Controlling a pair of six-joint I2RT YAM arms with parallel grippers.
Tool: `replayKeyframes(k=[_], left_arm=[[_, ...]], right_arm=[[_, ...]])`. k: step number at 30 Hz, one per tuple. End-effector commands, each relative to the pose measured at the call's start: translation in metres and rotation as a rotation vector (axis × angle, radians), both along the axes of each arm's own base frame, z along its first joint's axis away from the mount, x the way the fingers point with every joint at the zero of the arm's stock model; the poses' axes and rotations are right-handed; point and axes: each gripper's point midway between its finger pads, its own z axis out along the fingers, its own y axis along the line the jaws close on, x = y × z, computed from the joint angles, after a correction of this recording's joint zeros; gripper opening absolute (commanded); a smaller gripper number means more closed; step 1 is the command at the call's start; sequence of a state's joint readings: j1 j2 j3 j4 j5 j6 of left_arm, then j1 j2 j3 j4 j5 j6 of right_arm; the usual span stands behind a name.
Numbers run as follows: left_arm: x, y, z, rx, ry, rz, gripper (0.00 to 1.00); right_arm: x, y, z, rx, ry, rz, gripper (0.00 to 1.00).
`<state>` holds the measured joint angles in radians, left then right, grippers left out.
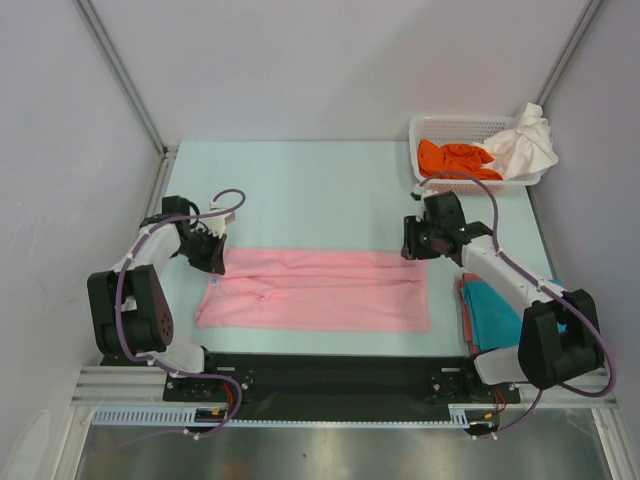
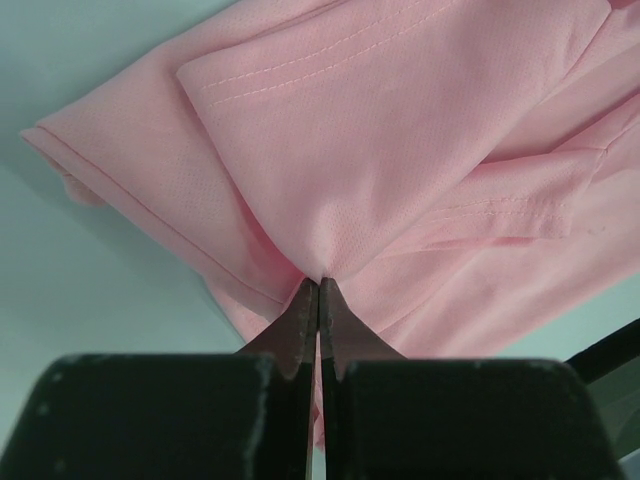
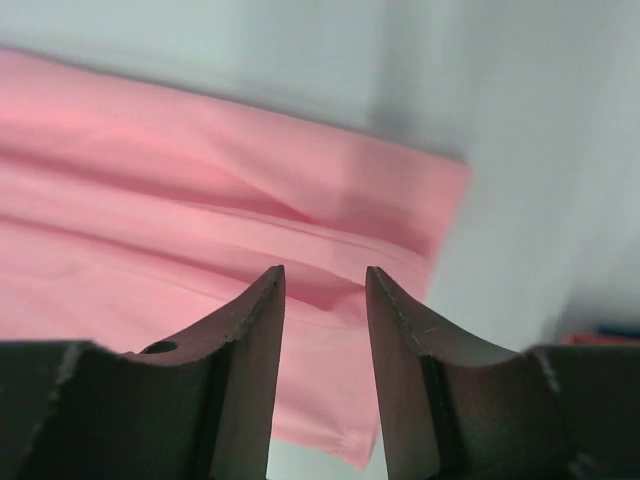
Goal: Fold and stack the t-shirts
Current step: Fold the tshirt
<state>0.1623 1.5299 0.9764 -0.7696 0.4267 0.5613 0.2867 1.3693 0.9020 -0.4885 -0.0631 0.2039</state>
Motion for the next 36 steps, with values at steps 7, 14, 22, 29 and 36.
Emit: replayKeyframes(k=[7, 14, 22, 29, 36], left_arm=[[0.014, -0.001, 0.018, -0.018, -0.067, -0.026, 0.0], [0.013, 0.0, 0.014, -0.015, -0.055, -0.022, 0.0], [0.014, 0.001, 0.018, -0.007, -0.061, -0.023, 0.0], [-0.002, 0.0, 0.012, -0.001, -0.025, -0.075, 0.0], [0.001, 0.003, 0.008, 0.012, -0.017, -0.073, 0.0]], right_arm=[[0.021, 0.118, 0.004, 0.016, -0.002, 0.577, 0.43], [0.018, 0.151, -0.021, 0.01, 0.076, 0.714, 0.46], [-0.024, 0.157, -0.037, 0.083, 0.197, 0.778, 0.27], [-0.037, 0.154, -0.035, 0.087, 0.186, 0.758, 0.11], [0.003, 0.169, 0.005, 0.074, 0.014, 0.729, 0.41]])
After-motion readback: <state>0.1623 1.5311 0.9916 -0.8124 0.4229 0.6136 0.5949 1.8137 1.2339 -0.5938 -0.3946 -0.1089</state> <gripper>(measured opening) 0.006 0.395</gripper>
